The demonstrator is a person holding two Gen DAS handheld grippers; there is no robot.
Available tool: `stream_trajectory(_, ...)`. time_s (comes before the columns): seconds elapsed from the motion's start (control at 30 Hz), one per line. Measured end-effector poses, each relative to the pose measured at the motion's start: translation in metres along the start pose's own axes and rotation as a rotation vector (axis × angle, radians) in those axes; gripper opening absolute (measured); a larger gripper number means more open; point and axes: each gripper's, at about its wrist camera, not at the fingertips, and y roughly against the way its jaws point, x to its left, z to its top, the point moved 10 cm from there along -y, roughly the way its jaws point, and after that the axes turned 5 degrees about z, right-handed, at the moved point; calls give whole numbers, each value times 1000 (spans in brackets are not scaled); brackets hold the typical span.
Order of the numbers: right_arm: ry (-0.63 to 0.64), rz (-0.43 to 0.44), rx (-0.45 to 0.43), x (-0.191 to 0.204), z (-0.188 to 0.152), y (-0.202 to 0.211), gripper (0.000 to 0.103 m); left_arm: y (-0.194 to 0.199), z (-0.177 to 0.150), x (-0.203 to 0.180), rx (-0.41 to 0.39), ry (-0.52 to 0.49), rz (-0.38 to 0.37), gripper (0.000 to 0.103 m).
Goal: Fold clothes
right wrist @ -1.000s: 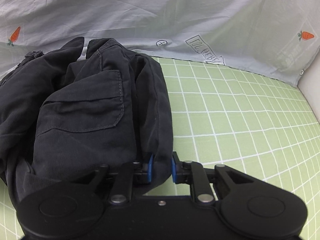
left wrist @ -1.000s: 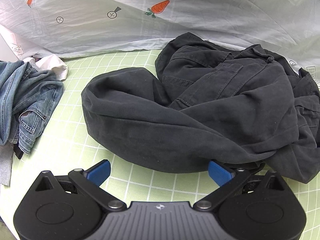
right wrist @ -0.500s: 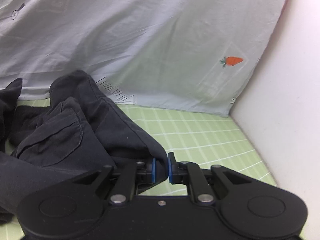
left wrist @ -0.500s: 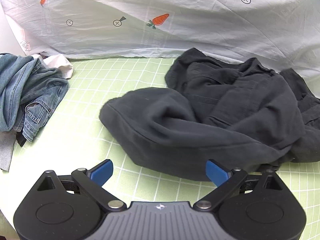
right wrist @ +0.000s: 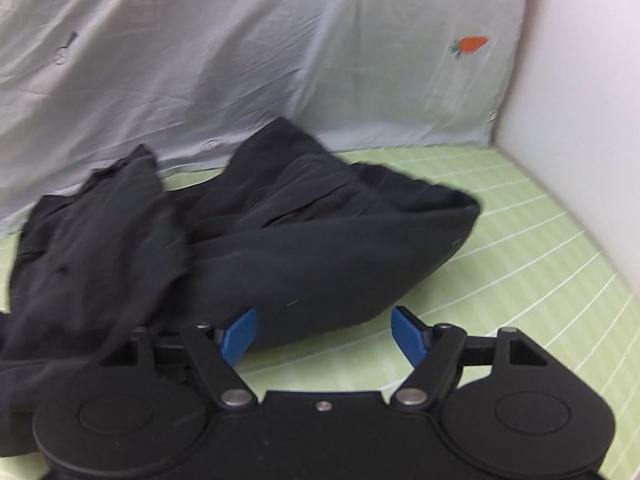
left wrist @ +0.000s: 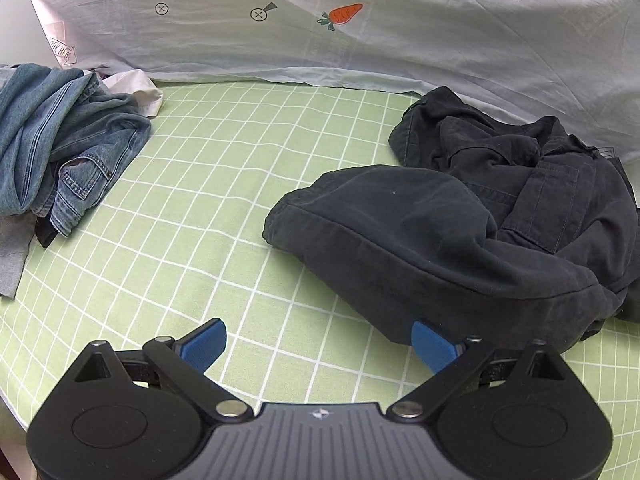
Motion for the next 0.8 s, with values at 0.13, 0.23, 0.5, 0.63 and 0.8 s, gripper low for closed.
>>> stream_trajectory(0.13, -15, 210, 49, 78, -26, 12, 75, 5, -4, 5, -7, -19, 5, 99)
stream_trajectory(0.23, -49, 289, 57, 113, -27, 18, 79, 5, -9, 13, -3, -13, 1, 99)
stream_trajectory(0.5, -369, 352, 315, 147, -71, -1, 86, -2, -15, 35, 22, 26, -14, 99)
stream_trajectory(0.63, -402, 419, 355, 150, -87, -10, 38, 4, -12, 39, -1, 23, -16, 99)
stream_trajectory(0.8, -164, 333, 237, 129, -76, 9, 12, 9, -18, 42, -4, 38, -35, 98)
